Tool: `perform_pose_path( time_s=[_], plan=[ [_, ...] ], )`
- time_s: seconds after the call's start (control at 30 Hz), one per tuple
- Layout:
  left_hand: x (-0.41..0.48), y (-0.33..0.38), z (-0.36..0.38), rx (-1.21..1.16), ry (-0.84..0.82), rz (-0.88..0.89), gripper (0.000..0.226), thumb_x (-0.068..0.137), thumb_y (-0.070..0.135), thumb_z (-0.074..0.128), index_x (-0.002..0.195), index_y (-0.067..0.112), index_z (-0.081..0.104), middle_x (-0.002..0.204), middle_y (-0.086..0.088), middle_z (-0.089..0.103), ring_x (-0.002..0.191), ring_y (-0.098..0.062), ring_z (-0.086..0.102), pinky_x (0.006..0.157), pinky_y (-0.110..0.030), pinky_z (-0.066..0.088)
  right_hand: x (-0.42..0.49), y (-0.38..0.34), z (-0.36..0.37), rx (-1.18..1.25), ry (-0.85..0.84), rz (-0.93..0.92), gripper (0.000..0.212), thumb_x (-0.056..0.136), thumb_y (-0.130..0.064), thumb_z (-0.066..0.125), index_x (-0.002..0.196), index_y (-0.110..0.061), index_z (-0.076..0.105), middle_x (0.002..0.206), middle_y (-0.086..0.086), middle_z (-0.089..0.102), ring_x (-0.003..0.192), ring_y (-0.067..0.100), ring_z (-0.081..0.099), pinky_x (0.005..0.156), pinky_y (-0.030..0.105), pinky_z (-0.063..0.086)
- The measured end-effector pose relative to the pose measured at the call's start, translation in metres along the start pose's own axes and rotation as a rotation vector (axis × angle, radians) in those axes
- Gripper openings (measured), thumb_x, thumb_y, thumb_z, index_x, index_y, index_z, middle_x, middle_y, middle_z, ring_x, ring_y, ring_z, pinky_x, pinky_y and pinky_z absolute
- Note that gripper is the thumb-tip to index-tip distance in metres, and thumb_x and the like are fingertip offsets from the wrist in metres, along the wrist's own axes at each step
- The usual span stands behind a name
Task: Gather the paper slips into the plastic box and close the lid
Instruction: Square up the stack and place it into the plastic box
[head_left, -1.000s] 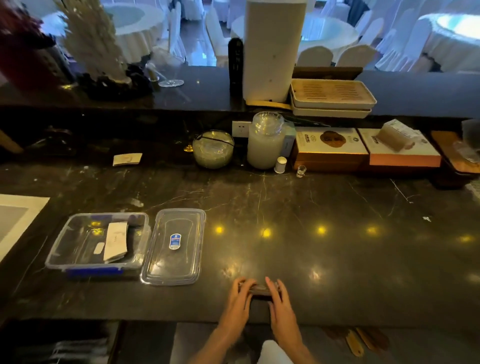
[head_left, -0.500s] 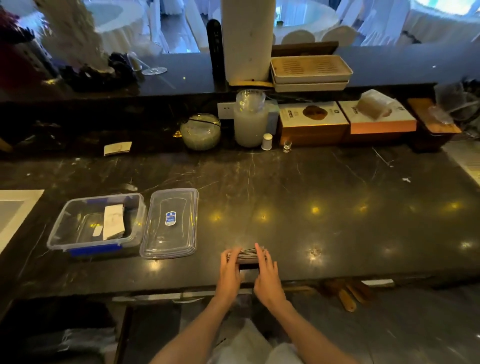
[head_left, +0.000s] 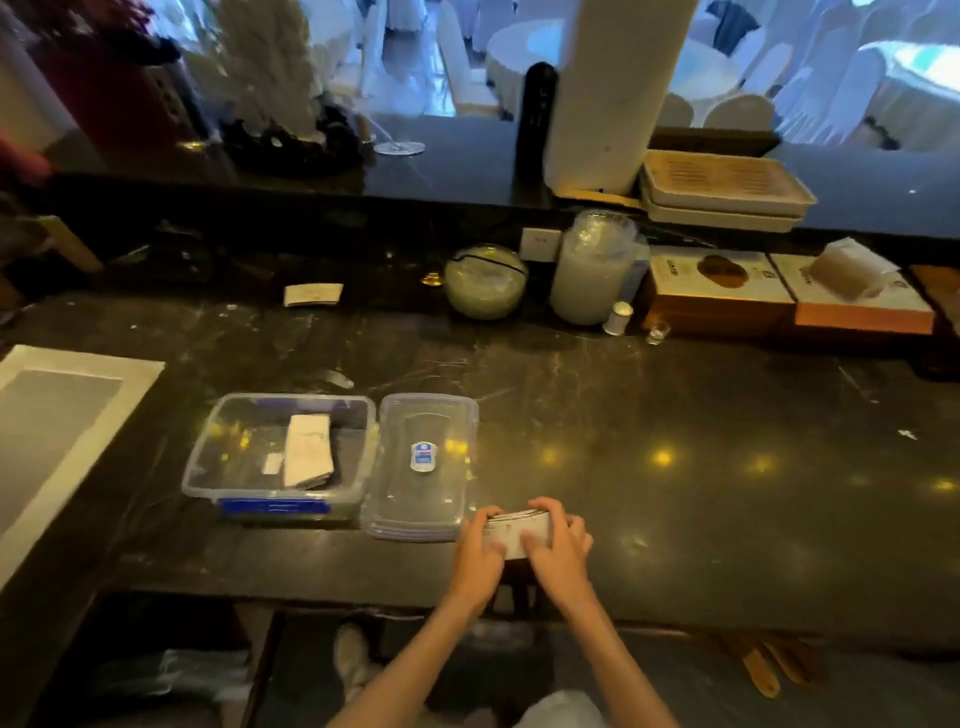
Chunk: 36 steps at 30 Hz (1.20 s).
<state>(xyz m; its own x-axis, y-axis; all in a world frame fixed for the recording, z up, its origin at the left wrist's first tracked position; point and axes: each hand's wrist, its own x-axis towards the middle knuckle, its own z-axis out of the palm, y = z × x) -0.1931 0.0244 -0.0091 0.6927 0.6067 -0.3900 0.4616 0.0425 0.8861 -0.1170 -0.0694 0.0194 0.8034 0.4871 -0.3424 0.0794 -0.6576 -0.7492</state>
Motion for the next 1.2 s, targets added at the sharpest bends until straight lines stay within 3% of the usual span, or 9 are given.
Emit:
perform_pose_path(
  time_s=[0.07,0.27,0.33,0.43,0.57,0.73,0.9,1.1,1.2],
  plan=[
    [0.002,0.014,-0.053,-0.041,-0.049,0.008,0.046,0.078,-0.001,0.047,0.115,0.024,0.055,0.123,-0.016,0.053,0.110,-0.028,0.057,0.084,-0.026,0.053,0.003,-0.048,0.021,0.027,-0.030,-0.044,0.046,0.080,-0.003,0.052,0.106,-0.042,0.048,0.112,0.000,0.039,0.110,0.021,0.045,0.091,0.028,0.043],
    [0.029,0.064,-0.232,-0.081,0.072,0.109,0.040,0.087,0.011,0.060,0.125,0.024,0.058,0.128,-0.007,0.056,0.116,-0.022,0.057,0.100,-0.041,0.051,0.026,-0.199,0.100,0.098,-0.112,-0.216,0.044,0.083,0.002,0.060,0.119,-0.022,0.056,0.120,0.003,0.052,0.097,0.008,0.052,0.077,-0.003,0.038],
    [0.044,0.075,-0.286,-0.009,0.086,0.126,0.036,0.090,0.002,0.060,0.123,0.015,0.063,0.118,-0.007,0.064,0.106,-0.020,0.061,0.086,-0.033,0.053,0.034,-0.239,0.126,0.135,-0.183,-0.234,0.044,0.085,0.001,0.060,0.123,-0.019,0.054,0.124,0.004,0.054,0.105,0.014,0.055,0.090,0.012,0.046],
    [0.056,0.084,-0.345,0.066,0.031,0.058,0.030,0.093,0.010,0.059,0.122,0.014,0.065,0.111,-0.005,0.068,0.088,-0.015,0.062,0.056,-0.018,0.047,0.044,-0.285,0.150,0.159,-0.340,-0.126,0.040,0.090,-0.004,0.057,0.126,-0.020,0.050,0.121,0.009,0.054,0.095,0.019,0.063,0.071,0.033,0.060],
    [0.074,0.090,-0.380,0.107,0.018,0.045,0.026,0.094,0.015,0.057,0.119,0.018,0.064,0.108,-0.001,0.067,0.091,-0.015,0.063,0.069,-0.029,0.053,0.058,-0.320,0.175,-0.043,-0.366,-0.132,0.036,0.095,-0.016,0.052,0.129,-0.024,0.043,0.117,0.006,0.051,0.086,0.018,0.064,0.067,0.028,0.059],
    [0.102,0.092,-0.412,0.049,-0.002,0.009,0.028,0.093,0.017,0.056,0.117,0.026,0.068,0.111,0.002,0.069,0.085,-0.011,0.061,0.053,-0.016,0.045,0.084,-0.350,0.185,-0.067,-0.473,-0.135,0.041,0.096,-0.024,0.054,0.135,-0.022,0.042,0.120,0.002,0.050,0.085,0.012,0.062,0.056,0.016,0.055],
    [0.138,0.101,-0.453,0.005,-0.013,-0.009,0.029,0.090,0.009,0.056,0.110,0.020,0.073,0.112,-0.004,0.070,0.106,-0.022,0.063,0.084,-0.042,0.059,0.115,-0.369,0.205,-0.425,-0.465,-0.308,0.085,0.073,-0.052,0.074,0.144,-0.028,0.033,0.155,-0.011,0.011,0.137,0.022,0.031,0.104,0.037,0.041],
    [0.173,0.110,-0.475,0.047,-0.027,0.118,0.035,0.093,0.024,0.061,0.124,0.040,0.060,0.124,0.001,0.053,0.111,-0.020,0.058,0.083,-0.034,0.057,0.153,-0.388,0.211,-0.600,-0.254,-0.576,0.071,0.076,-0.048,0.073,0.136,-0.033,0.039,0.138,-0.007,0.049,0.122,0.013,0.051,0.099,0.028,0.043],
    [0.185,0.104,-0.485,-0.393,-0.138,0.180,0.072,0.084,0.027,0.074,0.142,0.048,0.037,0.131,-0.005,0.059,0.113,-0.024,0.064,0.077,-0.034,0.054,0.164,-0.389,0.200,-0.517,-0.236,-0.546,0.066,0.073,-0.058,0.067,0.131,-0.042,0.037,0.131,-0.013,0.052,0.110,0.002,0.053,0.089,0.023,0.049]
  ],
)
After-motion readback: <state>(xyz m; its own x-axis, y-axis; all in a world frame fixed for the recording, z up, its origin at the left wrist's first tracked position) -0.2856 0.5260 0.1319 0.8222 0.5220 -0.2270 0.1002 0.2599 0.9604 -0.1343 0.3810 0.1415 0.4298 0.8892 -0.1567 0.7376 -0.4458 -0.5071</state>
